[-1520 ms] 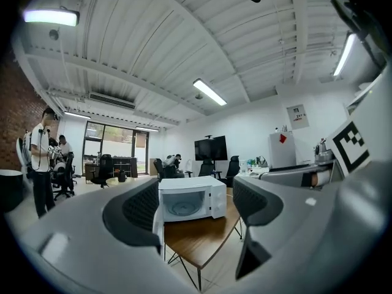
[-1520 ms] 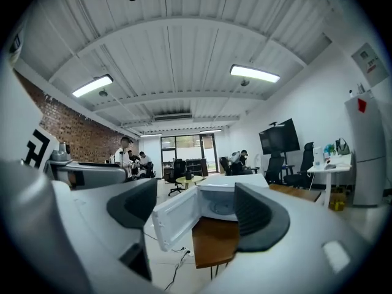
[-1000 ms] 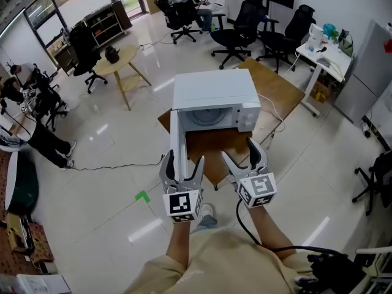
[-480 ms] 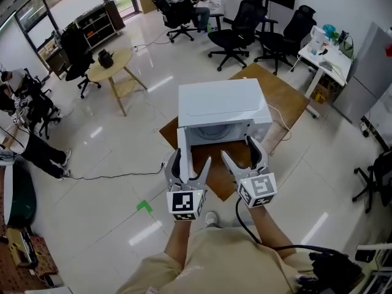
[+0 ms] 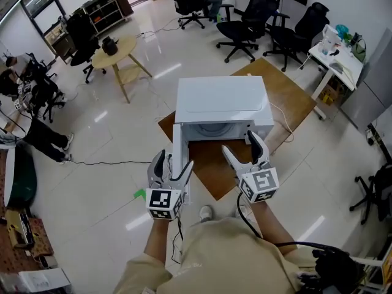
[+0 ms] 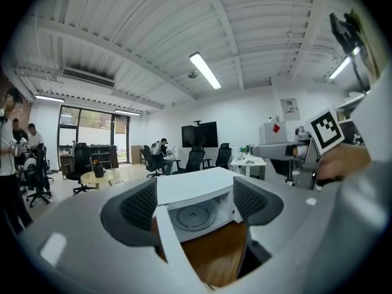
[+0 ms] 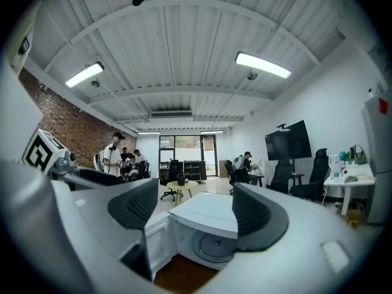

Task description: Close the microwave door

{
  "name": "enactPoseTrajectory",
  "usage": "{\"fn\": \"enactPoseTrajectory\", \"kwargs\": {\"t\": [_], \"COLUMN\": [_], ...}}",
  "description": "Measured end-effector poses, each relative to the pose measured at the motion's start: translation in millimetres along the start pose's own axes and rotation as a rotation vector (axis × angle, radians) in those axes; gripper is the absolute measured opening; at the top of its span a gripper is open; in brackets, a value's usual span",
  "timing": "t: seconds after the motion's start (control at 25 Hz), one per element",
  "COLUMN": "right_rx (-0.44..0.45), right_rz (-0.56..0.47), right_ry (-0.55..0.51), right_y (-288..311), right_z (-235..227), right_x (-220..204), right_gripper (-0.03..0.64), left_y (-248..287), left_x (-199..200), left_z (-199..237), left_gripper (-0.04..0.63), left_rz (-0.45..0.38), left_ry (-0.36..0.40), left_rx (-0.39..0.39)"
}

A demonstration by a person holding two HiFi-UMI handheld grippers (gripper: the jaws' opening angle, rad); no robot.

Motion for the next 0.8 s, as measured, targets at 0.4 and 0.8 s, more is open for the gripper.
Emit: {"fn": "enactPoseTrajectory", "kwargs": {"t": [0.4, 0.8], "right_rx": [0.065, 0.097], "right_rz": [-0.042, -0.028], "right_ry": [0.071, 0.08], "right_y": [27.6, 68.8], "right_z": [-83.8, -105.1], "right_x": [-31.4, -43.9], "right_gripper": [0.368, 0.368], "left_y": [21.9, 17.6], "left_x": [22.3, 25.7], "left_z": [92.8, 189.1], "left_gripper": [0.435, 0.457], "left_rz": [0.317, 0.661], "left_ry": [0.145, -0.217], "left_rx": [0.0, -0.319]}}
Point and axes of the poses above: the fingertips, and each gripper's own axes: y forward along the fingers, z to its left, x out of its top, the point moved 10 cm from there along -y, backward along the fingers, and after that the axes turned 12 degrees about -y, right-handed, at the moved point
